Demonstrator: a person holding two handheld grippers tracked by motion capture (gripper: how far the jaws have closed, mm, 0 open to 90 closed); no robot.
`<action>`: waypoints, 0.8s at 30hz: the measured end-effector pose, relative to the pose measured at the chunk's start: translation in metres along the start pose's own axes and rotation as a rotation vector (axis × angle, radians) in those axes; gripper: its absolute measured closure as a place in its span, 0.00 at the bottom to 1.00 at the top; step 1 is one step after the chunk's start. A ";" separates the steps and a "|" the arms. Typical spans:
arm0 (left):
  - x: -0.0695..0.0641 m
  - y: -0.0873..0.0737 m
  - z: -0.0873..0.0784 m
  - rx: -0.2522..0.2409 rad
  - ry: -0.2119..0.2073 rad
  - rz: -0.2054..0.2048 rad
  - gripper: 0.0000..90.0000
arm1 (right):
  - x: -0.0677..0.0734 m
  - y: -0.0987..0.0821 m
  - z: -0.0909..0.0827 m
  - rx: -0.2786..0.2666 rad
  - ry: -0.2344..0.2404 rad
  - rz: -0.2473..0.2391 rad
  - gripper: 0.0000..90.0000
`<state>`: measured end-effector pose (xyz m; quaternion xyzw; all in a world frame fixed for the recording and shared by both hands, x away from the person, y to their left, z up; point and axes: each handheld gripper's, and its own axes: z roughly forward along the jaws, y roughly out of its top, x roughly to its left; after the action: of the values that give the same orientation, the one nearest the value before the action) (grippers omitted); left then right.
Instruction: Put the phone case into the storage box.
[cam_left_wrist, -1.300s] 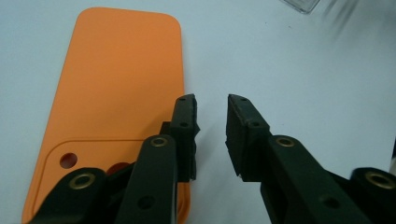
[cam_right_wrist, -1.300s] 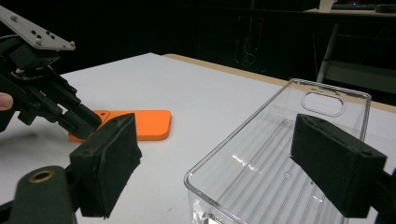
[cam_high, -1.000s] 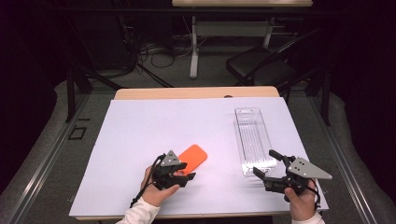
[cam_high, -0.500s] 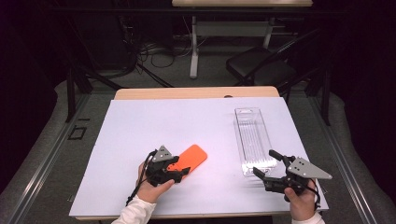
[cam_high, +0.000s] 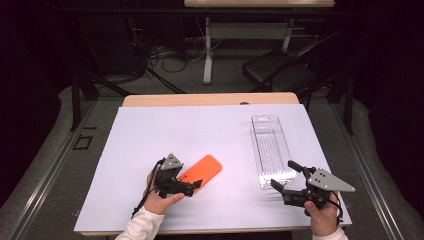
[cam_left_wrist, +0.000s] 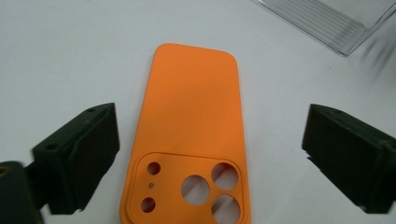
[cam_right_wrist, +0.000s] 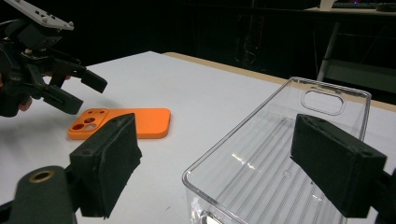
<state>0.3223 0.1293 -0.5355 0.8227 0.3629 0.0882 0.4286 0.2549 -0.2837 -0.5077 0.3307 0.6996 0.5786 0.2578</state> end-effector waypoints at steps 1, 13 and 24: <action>-0.001 0.000 0.000 -0.005 0.002 0.003 0.01 | 0.000 0.000 0.000 0.000 0.000 0.001 0.16; 0.000 0.008 0.004 0.020 0.034 -0.001 0.01 | 0.000 0.000 0.000 0.004 -0.004 0.000 0.16; 0.002 0.020 0.020 0.114 0.037 0.035 0.01 | 0.001 0.000 0.000 0.005 -0.004 -0.007 0.16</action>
<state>0.3427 0.1103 -0.5330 0.8503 0.3607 0.0902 0.3725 0.2546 -0.2826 -0.5077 0.3300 0.7017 0.5753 0.2603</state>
